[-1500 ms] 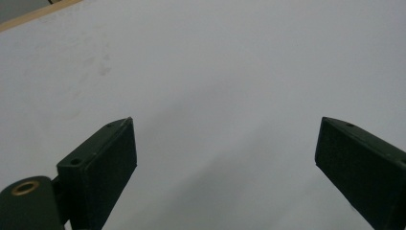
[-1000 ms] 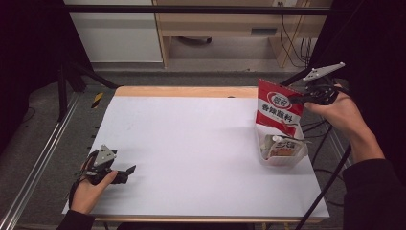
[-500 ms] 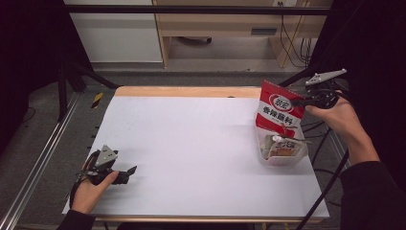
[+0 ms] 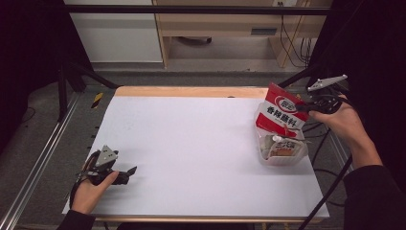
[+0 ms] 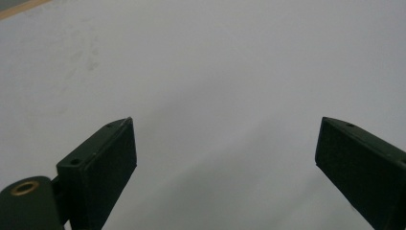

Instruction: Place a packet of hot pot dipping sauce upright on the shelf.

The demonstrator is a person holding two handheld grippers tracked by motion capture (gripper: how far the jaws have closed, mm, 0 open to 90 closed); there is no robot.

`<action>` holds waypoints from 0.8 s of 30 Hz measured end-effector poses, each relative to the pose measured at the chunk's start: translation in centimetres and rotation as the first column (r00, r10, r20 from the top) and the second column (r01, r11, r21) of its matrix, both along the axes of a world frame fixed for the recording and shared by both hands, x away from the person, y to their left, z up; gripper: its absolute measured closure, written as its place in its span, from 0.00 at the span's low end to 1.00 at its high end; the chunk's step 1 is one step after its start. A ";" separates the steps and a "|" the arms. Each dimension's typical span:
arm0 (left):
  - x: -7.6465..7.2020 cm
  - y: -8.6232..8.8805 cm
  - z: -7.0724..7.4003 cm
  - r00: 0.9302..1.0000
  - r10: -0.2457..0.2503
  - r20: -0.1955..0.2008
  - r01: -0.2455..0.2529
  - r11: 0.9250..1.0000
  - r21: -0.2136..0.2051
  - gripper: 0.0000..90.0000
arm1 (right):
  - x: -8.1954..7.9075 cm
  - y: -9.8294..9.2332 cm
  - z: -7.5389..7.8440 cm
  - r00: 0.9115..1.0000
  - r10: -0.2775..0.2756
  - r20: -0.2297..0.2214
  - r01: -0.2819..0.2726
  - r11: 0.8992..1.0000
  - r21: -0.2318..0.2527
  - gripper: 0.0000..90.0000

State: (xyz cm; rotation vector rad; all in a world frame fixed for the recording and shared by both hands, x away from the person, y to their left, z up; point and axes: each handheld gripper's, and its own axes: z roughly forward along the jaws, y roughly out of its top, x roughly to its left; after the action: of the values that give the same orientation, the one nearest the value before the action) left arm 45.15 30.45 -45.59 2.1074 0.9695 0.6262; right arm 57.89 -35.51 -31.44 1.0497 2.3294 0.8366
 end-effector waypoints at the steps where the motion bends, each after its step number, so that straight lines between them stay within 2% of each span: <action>1: 0.0 0.0 0.0 1.000 0.000 -0.001 0.000 1.000 0.001 0.08 | 0.0 0.0 0.0 1.000 -0.003 0.000 0.003 1.000 -0.002 0.94; 3: 0.0 0.0 0.0 1.000 -0.001 0.000 0.001 1.000 -0.001 0.08 | 0.0 0.1 0.0 1.000 -0.006 0.006 0.006 1.000 -0.008 0.87; 6: 0.0 0.0 0.0 1.000 0.002 0.002 -0.002 1.000 -0.005 0.07 | -0.2 0.4 0.1 0.999 -0.029 0.027 0.029 0.999 -0.022 0.68; 8: 0.0 0.0 0.0 1.000 0.001 0.001 -0.001 1.000 -0.002 0.07 | -0.6 0.7 0.5 0.997 -0.039 0.065 0.041 0.999 -0.021 0.54; 11: 0.0 0.0 0.0 1.000 -0.002 0.001 0.002 1.000 0.005 0.07 | -1.3 1.3 1.2 0.991 -0.045 0.129 0.049 0.998 -0.030 0.39; 14: 0.0 0.0 0.0 1.000 -0.002 0.002 0.002 1.000 0.004 0.07 | -2.2 2.3 2.2 0.980 -0.050 0.194 0.058 0.998 -0.035 0.28; 20: 0.0 -0.1 0.0 1.000 -0.004 -0.001 0.004 1.000 0.007 0.07 | -4.3 4.8 4.1 0.960 -0.050 0.276 0.058 0.998 -0.019 0.21; 24: 0.0 -0.2 0.0 1.000 -0.008 -0.002 0.008 1.000 0.006 0.07 | -5.9 7.1 4.2 0.958 -0.016 0.288 0.013 1.000 0.014 0.20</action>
State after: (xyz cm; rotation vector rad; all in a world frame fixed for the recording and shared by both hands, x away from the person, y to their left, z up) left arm 45.12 30.28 -45.62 2.1164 0.9615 0.6236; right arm 52.01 -28.38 -27.28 0.8822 2.0721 0.9314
